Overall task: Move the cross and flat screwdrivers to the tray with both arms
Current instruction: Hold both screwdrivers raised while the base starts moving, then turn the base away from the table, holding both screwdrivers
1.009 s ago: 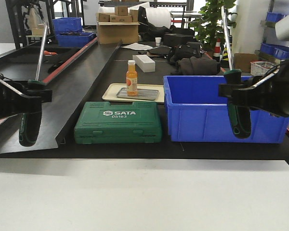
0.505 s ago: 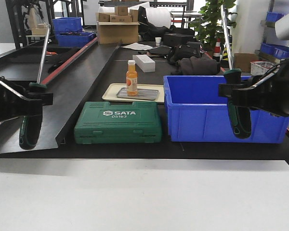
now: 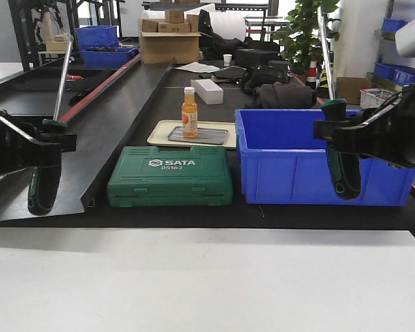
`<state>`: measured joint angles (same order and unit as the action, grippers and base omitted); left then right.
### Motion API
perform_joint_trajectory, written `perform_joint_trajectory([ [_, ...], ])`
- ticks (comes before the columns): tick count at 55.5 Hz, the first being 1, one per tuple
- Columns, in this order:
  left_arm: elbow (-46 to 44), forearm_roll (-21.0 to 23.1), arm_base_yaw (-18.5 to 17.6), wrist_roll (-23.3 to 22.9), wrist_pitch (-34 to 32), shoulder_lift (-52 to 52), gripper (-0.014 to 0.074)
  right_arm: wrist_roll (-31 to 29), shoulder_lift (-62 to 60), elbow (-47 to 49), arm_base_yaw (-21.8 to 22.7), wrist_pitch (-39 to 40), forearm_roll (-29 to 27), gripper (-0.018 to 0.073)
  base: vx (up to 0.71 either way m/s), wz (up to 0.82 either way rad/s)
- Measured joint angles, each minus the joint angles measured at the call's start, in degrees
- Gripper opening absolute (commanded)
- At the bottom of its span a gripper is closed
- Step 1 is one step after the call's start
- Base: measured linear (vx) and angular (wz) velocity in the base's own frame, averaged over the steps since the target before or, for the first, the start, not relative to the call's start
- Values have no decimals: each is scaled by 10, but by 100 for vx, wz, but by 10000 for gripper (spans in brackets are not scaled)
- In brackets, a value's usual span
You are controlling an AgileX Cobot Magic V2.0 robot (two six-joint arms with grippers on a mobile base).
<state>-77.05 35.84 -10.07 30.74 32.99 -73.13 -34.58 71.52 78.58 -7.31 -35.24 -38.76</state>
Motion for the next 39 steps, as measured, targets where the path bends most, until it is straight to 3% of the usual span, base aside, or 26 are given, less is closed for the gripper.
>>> perform_joint_trajectory([
  [19, 0, 0, 0, 0, 0, 0, 3, 0, 0, 0, 0, 0, -1, -7, -6, 1],
  [39, 0, 0, 0, 0, 0, 0, 3, 0, 0, 0, -1, -1, -3, -7, -23, 4],
])
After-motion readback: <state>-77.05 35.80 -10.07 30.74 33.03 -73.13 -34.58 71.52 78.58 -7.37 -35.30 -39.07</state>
